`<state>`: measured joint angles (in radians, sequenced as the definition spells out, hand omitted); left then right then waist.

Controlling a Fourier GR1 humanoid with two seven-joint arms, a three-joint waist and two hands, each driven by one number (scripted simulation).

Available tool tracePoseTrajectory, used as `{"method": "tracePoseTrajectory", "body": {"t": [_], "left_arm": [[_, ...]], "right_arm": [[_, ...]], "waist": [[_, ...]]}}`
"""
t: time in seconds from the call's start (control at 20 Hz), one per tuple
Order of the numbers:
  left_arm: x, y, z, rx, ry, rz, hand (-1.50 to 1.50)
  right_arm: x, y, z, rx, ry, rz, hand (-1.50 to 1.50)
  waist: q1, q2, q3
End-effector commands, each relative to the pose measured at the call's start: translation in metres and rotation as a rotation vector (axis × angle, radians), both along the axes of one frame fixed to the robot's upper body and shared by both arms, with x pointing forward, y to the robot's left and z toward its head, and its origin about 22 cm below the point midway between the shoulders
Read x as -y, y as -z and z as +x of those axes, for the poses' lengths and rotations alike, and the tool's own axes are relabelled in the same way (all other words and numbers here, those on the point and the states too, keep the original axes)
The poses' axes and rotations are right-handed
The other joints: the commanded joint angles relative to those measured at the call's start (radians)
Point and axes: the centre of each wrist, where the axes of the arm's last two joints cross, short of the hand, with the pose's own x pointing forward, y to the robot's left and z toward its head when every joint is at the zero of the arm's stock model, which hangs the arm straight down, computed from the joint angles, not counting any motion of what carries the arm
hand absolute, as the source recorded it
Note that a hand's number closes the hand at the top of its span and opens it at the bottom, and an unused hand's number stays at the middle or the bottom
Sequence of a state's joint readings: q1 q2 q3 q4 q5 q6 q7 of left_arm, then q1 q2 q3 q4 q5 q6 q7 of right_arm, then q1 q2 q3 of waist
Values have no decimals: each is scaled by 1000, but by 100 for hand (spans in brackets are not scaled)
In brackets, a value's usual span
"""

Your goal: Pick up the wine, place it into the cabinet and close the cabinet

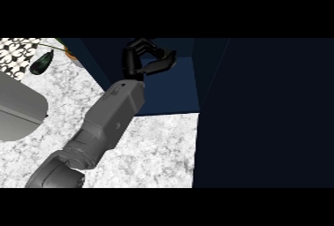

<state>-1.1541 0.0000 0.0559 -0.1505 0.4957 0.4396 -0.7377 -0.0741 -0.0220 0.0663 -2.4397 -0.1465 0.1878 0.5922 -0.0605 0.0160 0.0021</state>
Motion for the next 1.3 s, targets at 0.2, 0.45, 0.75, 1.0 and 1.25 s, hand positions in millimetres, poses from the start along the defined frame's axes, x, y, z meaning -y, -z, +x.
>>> {"method": "tracePoseTrajectory", "body": {"t": [0.2,0.45,0.75,1.0,1.25], "left_arm": [[-25,20,-5,-27,-60,84,-150],[-13,26,-10,-50,-80,144,-150],[-22,44,-19,-54,-98,158,-150],[-27,45,-19,-9,-121,122,-150],[-60,31,-7,3,-53,103,-150]], "right_arm": [[-1,-2,-6,17,-15,29,-150],[3,-3,-17,15,-34,24,-150],[-2,-3,-8,12,-47,27,-150],[-4,-4,-15,29,-56,39,-150],[2,-4,-8,34,-56,12,-150]], "waist": [[0,7,-3],[-16,9,-2],[-10,12,-4],[-22,15,-4],[-15,15,-3]]}}
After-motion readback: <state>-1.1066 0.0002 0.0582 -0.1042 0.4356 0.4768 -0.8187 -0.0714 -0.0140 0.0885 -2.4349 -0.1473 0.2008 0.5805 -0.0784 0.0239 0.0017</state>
